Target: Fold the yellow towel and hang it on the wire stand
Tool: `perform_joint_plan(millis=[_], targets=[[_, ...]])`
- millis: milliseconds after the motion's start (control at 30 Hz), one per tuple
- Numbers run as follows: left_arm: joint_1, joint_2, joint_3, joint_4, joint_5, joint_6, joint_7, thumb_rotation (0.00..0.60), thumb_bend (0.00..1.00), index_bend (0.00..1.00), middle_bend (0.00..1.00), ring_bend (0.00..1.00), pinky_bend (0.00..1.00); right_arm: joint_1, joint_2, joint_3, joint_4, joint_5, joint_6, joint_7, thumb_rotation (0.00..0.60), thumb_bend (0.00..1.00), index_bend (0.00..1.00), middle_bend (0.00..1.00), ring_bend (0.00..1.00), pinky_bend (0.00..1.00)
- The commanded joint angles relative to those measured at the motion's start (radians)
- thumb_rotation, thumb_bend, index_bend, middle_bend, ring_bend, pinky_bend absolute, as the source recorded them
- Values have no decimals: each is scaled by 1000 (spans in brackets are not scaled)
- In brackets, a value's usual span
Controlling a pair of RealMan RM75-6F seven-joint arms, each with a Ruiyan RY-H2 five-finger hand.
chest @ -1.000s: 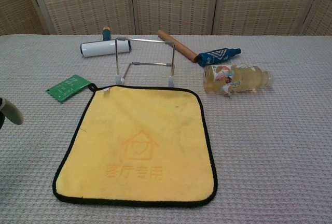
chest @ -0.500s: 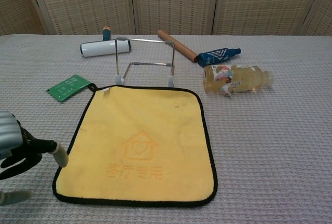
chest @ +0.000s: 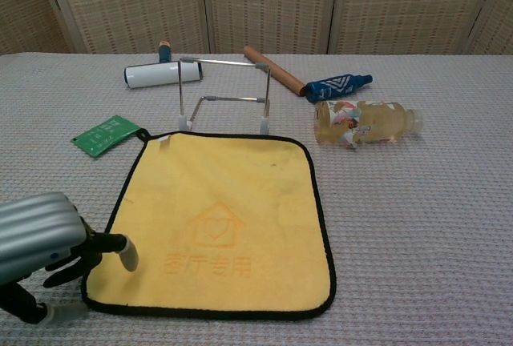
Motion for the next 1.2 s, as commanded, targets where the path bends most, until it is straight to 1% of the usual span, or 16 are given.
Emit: perform_joint_plan(millis=[33, 467, 667, 933, 1200], targets=[[-5, -10, -2, 4, -9, 0, 5, 600, 293, 369, 835, 755, 830, -1, 0, 0, 1, 1, 4, 2, 600, 211, 393, 430, 396, 390], [-6, -26, 2, 8, -60, 20, -11, 600, 293, 395, 848, 768, 832, -6, -5, -2, 19, 10, 14, 23, 600, 211, 393, 430, 396, 390], [-4, -28, 2, -14, -78, 23, 19, 600, 392, 431, 851, 773, 833, -3, -8, -3, 22, 15, 6, 26, 600, 213, 393, 430, 396, 390], [-9, -7, 13, -50, -102, 8, 8, 600, 438, 449, 853, 774, 835, -4, -8, -6, 23, 9, 13, 34, 600, 214, 393, 430, 396, 390], [-13, -16, 25, -46, -98, 21, -36, 600, 550, 509, 860, 782, 840, 33, -13, -24, 3, -63, -16, 47, 600, 214, 393, 436, 398, 390]])
